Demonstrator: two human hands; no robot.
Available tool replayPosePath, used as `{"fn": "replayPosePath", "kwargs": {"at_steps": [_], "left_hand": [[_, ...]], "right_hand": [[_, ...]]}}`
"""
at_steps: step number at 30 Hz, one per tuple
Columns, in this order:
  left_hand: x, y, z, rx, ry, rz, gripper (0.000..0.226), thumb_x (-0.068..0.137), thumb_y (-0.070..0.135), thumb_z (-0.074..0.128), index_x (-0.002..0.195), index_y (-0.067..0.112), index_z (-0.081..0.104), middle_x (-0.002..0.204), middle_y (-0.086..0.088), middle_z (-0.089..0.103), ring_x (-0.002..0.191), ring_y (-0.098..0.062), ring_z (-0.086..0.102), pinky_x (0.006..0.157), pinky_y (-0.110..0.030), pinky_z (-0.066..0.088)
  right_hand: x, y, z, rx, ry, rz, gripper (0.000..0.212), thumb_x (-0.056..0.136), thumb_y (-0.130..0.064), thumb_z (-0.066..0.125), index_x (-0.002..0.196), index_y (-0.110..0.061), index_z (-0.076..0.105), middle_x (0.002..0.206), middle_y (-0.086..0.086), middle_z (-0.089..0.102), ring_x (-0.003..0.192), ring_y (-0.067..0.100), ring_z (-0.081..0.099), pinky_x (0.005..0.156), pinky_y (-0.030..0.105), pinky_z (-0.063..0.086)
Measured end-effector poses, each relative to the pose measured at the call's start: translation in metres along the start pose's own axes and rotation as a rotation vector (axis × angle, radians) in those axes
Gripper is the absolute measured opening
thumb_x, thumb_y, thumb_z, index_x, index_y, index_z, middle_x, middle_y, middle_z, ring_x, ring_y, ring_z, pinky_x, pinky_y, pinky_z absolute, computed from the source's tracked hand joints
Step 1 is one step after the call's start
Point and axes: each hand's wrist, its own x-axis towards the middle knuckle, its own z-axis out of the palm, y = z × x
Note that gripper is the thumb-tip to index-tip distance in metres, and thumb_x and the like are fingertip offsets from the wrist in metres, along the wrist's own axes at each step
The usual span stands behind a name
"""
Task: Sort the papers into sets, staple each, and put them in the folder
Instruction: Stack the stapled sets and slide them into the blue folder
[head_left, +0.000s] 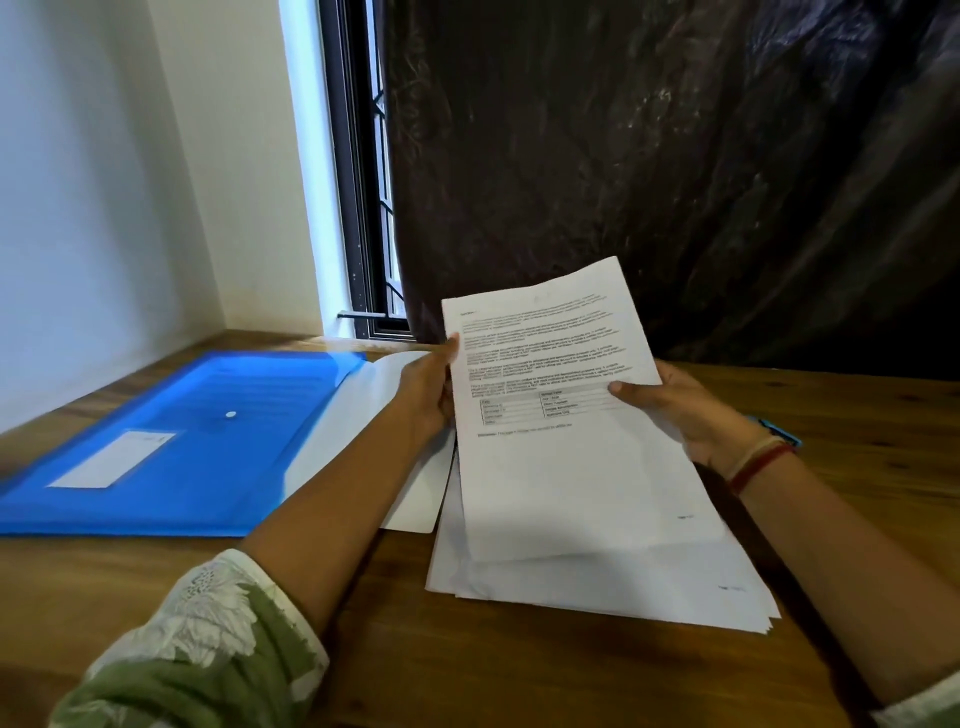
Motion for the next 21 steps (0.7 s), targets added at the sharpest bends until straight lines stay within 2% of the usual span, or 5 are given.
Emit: {"fn": "replayPosePath", "kwargs": {"at_steps": [3,8,14,18,21], "left_hand": [[-0.009,-0.003,0.010,0.140,-0.039,0.034,0.013,0.099,0.021,0.050,0.096,0.015,0.062,0.094,-0.007,0.072,0.079,-0.025,0.069,0.057,-0.033,0.057],[-0.013,0.006,0.014,0.199,0.018,0.199,0.022,0.103,0.024,0.040,0.104,0.017,0.061,0.089,0.000,0.070,0.077,-0.018,0.067,0.059,-0.028,0.053],[-0.026,0.027,0.008,0.318,0.048,0.276,0.022,0.101,0.024,0.045,0.087,0.018,0.061,0.075,0.003,0.068,0.071,-0.015,0.066,0.051,-0.020,0.051],[-0.012,0.066,-0.034,1.074,0.098,0.401,0.045,0.099,0.046,0.041,0.093,0.007,0.064,0.100,-0.011,0.068,0.090,-0.026,0.063,0.080,-0.034,0.049],[0.001,0.086,-0.094,1.751,0.381,0.228,0.069,0.083,0.068,0.052,0.121,0.010,0.059,0.124,-0.013,0.060,0.112,-0.033,0.056,0.092,-0.040,0.044]], "right_hand": [[0.001,0.000,0.005,0.057,0.049,-0.012,0.058,0.069,-0.020,0.081,0.122,-0.012,0.059,0.123,0.008,0.066,0.101,0.018,0.069,0.087,0.033,0.057],[-0.003,-0.003,0.015,0.087,-0.045,0.043,0.046,0.088,-0.024,0.061,0.132,-0.014,0.054,0.126,0.004,0.065,0.114,0.025,0.063,0.093,0.038,0.054],[-0.006,-0.003,0.031,0.041,-0.014,0.095,0.035,0.095,-0.010,0.053,0.130,-0.012,0.054,0.118,0.004,0.068,0.102,0.023,0.068,0.081,0.032,0.058],[-0.006,-0.006,0.040,0.033,-0.055,0.096,0.058,0.072,-0.031,0.081,0.123,-0.015,0.058,0.112,0.001,0.071,0.098,0.021,0.070,0.080,0.033,0.059],[-0.007,-0.008,0.049,0.103,-0.044,0.174,0.028,0.094,-0.005,0.053,0.120,-0.012,0.059,0.103,0.004,0.074,0.085,0.023,0.073,0.066,0.036,0.061]]}}
